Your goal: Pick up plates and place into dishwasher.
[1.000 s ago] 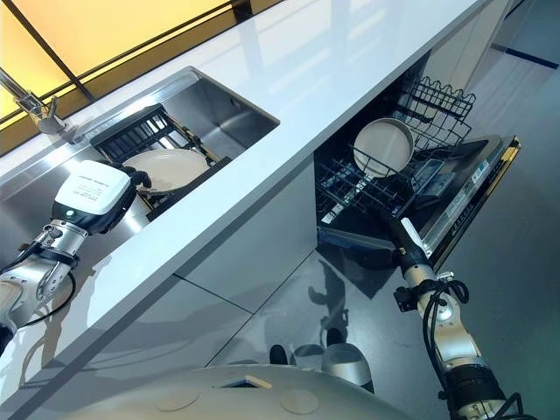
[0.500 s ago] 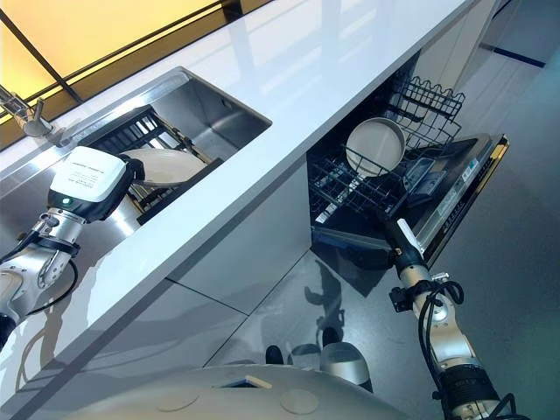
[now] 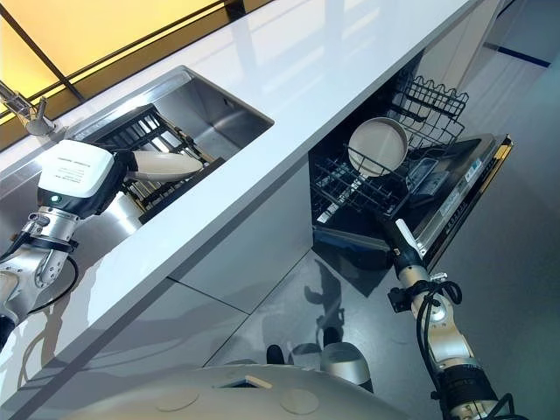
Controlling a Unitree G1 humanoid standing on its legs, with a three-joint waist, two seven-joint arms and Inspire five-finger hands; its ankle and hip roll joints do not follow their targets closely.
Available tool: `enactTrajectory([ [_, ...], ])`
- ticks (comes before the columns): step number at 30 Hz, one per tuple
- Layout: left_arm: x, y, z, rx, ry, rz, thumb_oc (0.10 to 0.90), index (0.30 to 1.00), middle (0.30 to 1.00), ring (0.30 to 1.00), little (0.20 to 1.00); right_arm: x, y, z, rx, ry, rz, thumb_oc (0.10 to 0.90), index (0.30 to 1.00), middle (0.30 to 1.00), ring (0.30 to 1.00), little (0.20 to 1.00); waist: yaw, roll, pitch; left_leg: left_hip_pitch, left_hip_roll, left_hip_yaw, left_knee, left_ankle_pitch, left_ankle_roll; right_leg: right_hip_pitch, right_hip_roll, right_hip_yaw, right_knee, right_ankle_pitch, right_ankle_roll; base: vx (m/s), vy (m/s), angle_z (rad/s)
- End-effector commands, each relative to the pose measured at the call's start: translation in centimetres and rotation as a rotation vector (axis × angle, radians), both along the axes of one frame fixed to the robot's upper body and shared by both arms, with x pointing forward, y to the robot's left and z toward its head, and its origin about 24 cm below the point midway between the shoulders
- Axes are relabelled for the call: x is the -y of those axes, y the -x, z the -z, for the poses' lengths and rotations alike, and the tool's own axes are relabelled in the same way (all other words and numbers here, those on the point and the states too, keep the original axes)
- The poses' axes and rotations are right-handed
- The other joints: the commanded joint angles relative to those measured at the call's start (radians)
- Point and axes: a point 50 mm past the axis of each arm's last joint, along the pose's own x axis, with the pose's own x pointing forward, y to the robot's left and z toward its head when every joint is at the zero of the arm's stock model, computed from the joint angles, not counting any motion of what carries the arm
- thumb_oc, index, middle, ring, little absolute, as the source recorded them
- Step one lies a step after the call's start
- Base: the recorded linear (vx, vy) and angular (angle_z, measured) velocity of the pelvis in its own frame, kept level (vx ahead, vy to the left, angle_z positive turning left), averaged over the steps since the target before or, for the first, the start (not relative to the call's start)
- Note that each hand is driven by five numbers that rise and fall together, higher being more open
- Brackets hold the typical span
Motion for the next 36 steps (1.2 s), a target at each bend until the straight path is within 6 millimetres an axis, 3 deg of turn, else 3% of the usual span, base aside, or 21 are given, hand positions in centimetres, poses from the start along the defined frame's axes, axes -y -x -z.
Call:
enactTrajectory([
  [1, -1.0, -0.9, -7.2, 0.405, 0.187, -0.004, 0.1, 0.3, 0.3, 0.3, 0.2, -1.6, -2.9, -4.2, 0.251, -0.034, -0.064, 0.8, 0.9, 0.9, 0.9, 0.9, 0.009, 0.012, -0.033, -0.012, -0.062, -0.002, 0.007, -0.081, 0.037, -0.008, 0.01, -0.068, 0.094, -0.116, 0.052, 0.0, -0.022, 0.05],
  [6, 0.0, -1.1, -8.1, 0.475, 0.349, 0.035, 0.1, 0.3, 0.3, 0.3, 0.2, -2.1, -3.3, -5.1, 0.309, -0.068, -0.044, 0.8, 0.9, 0.9, 0.9, 0.9, 0.012, 0.007, -0.038, -0.01, -0.061, -0.01, 0.007, -0.082, 0.038, -0.006, 0.012, -0.065, 0.097, -0.119, 0.049, 0.0, -0.003, 0.01],
  [11, 0.5, -1.2, -8.7, 0.559, 0.533, 0.065, 0.1, 0.3, 0.3, 0.3, 0.2, -3.0, -4.0, -7.8, 0.477, -0.102, -0.03, 0.8, 0.9, 0.9, 0.9, 0.9, 0.016, 0.007, -0.043, -0.008, -0.061, -0.02, 0.007, -0.085, 0.04, -0.006, 0.015, -0.061, 0.104, -0.127, 0.044, 0.0, 0.0, 0.0],
  [18, 1.1, -1.3, -9.6, 0.648, 0.696, 0.115, 0.1, 0.3, 0.3, 0.3, 0.2, -3.5, -4.3, -14.2, 0.856, -0.074, -0.035, 0.8, 0.9, 0.9, 0.9, 0.9, 0.023, 0.014, -0.052, -0.014, -0.061, -0.025, 0.007, -0.081, 0.038, -0.013, 0.019, -0.055, 0.11, -0.13, 0.035, 0.0, 0.0, 0.0],
  [26, 2.5, -1.7, -9.9, 0.699, 0.809, 0.178, 0.1, 0.3, 0.3, 0.3, 0.2, -3.6, -3.5, -19.2, 1.156, -0.036, -0.06, 0.8, 0.9, 0.9, 0.9, 0.9, 0.031, 0.012, -0.062, -0.008, -0.063, -0.035, 0.007, -0.086, 0.038, -0.008, 0.024, -0.051, 0.117, -0.14, 0.03, 0.0, 0.0, 0.0],
  [28, 3.0, -1.9, -10.1, 0.71, 0.834, 0.211, 0.1, 0.3, 0.3, 0.3, 0.2, -3.8, -3.3, -20.9, 1.217, -0.026, -0.144, 0.8, 0.9, 0.9, 0.9, 0.9, 0.035, 0.006, -0.067, -0.006, -0.062, -0.039, 0.007, -0.087, 0.039, -0.006, 0.027, -0.049, 0.12, -0.143, 0.027, 0.0, 0.0, 0.0],
  [36, 5.0, -2.7, -13.5, 0.657, 0.832, 0.398, 0.1, 0.3, 0.3, 0.3, 0.2, -5.4, -4.4, -25.5, 1.072, 0.007, -0.621, 0.8, 0.9, 0.9, 0.9, 0.9, 0.054, -0.035, -0.088, -0.01, -0.059, -0.053, 0.007, -0.081, 0.031, 0.003, 0.032, -0.066, 0.114, -0.146, 0.02, -0.01, -0.055, 0.04],
])
